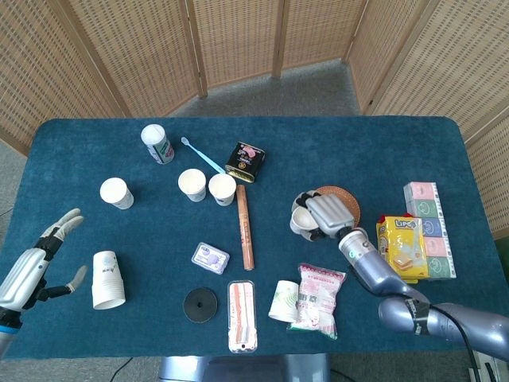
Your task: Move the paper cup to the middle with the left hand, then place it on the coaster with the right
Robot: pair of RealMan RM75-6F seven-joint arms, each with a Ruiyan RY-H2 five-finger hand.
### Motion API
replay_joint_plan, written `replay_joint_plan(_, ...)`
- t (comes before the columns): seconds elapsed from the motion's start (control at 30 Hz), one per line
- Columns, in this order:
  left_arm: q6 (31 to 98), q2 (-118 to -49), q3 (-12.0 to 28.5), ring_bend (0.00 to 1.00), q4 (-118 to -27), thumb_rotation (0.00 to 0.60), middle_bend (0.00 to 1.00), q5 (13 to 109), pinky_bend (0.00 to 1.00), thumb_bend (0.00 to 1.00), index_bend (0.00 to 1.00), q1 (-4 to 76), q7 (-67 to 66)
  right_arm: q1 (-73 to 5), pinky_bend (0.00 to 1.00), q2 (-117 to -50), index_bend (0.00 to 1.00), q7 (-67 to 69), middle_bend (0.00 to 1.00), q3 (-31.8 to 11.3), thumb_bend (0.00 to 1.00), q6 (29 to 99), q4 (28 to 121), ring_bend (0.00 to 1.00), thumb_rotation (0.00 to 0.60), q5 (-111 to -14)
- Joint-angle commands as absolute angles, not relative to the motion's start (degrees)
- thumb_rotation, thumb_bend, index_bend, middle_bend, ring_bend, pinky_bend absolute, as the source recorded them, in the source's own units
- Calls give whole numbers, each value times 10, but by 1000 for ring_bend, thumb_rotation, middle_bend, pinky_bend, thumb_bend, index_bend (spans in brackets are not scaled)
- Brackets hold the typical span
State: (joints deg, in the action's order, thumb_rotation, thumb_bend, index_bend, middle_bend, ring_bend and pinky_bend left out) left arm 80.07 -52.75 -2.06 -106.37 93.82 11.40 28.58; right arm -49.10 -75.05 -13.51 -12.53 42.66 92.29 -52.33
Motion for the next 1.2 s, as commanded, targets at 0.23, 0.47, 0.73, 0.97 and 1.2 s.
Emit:
replay_joint_plan(0.23,800,-525,-24,0,-1082,600,0,937,0,493,0,110,263,-519,664,-747,355,-115,271,-122,359,370,836,197,600,-499)
replay_joint_plan(0.47,801,-525,-24,0,-1093,600,0,935,0,493,0,107,251,-523,658,-759,355,-99,265,-107,359,342,768,196,600,-490)
replay_joint_plan(0.73,799,-525,-22,0,-1101,600,0,934,0,492,0,108,244,-517,659,-758,354,-87,263,-94,355,339,756,197,600,-496)
replay_joint_plan(0.97,798,-523,-23,0,-1105,600,0,937,0,493,0,108,239,-517,658,-762,351,-79,261,-91,356,336,744,194,600,-495)
replay_joint_plan(1.2,799,-523,-24,0,-1106,600,0,936,0,493,0,106,239,-524,650,-770,346,-83,257,-86,355,332,736,179,600,-487)
